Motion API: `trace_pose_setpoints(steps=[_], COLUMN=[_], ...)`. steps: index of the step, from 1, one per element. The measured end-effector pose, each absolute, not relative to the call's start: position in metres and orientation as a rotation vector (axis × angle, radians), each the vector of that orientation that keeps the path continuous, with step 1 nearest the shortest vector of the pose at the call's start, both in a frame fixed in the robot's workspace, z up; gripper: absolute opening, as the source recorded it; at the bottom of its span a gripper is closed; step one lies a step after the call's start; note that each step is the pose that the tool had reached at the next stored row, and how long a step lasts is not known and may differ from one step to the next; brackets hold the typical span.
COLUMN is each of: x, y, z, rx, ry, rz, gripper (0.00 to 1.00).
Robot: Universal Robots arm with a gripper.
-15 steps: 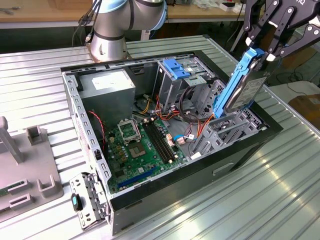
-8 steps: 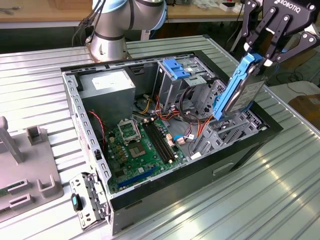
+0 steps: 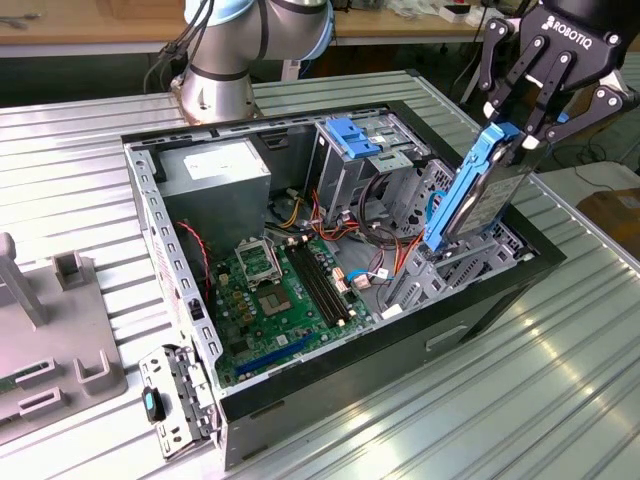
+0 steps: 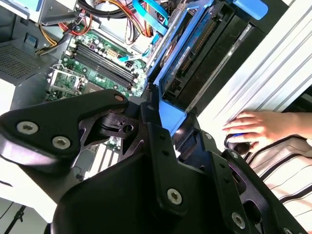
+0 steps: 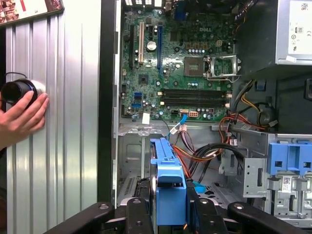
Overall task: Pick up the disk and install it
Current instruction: 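Pick up the disk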
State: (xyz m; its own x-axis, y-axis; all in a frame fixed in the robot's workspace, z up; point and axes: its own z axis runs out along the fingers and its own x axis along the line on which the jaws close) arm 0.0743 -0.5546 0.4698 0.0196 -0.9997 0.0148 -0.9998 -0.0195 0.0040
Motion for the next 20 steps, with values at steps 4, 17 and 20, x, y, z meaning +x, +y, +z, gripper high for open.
trace_pose_setpoints(steps=[4,17,20], x=[0.0743,0.0747,0.0747], y=[-0.5549,-0.5578,-0.5608], z=[0.4677,0.4638,0.4638], rx=[2.234,2.247,2.248], ry=[-2.190,-2.183,-2.183], rz=[0.012,0.005,0.004], gripper=[0.37,0.37,0.37])
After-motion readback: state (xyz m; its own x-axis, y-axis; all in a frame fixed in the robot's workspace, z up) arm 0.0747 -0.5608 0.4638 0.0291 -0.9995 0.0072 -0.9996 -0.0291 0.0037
